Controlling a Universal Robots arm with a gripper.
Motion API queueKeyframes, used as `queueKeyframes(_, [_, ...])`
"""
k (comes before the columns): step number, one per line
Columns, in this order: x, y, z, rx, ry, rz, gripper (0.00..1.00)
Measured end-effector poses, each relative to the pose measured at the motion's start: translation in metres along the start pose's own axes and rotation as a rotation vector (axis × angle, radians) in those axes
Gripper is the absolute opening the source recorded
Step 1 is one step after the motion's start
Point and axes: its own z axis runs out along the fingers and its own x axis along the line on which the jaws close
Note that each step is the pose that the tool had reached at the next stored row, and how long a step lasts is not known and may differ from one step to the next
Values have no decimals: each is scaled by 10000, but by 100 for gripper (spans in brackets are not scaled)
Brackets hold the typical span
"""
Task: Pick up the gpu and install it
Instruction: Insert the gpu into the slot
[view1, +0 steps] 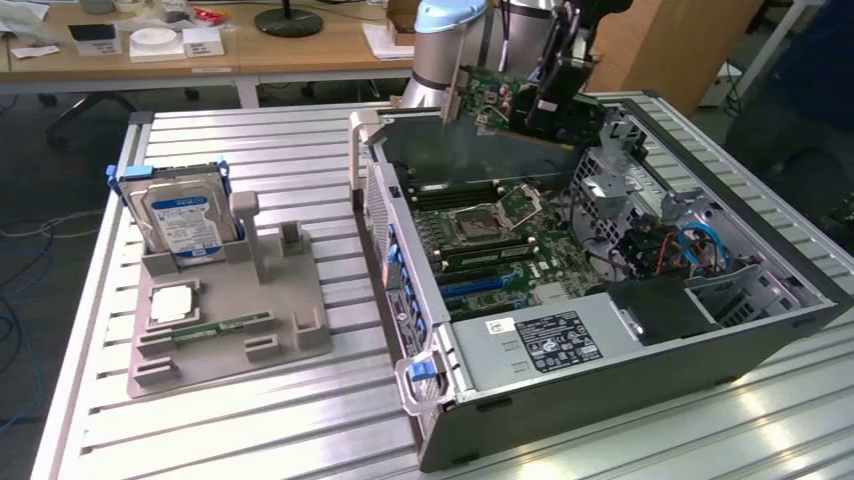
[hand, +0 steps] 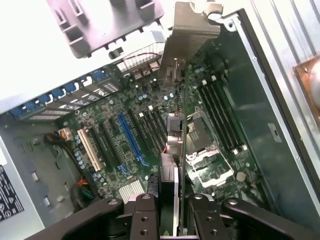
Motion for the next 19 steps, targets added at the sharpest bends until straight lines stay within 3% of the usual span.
queueKeyframes(19, [0,0,0,-14,250,-2857,27])
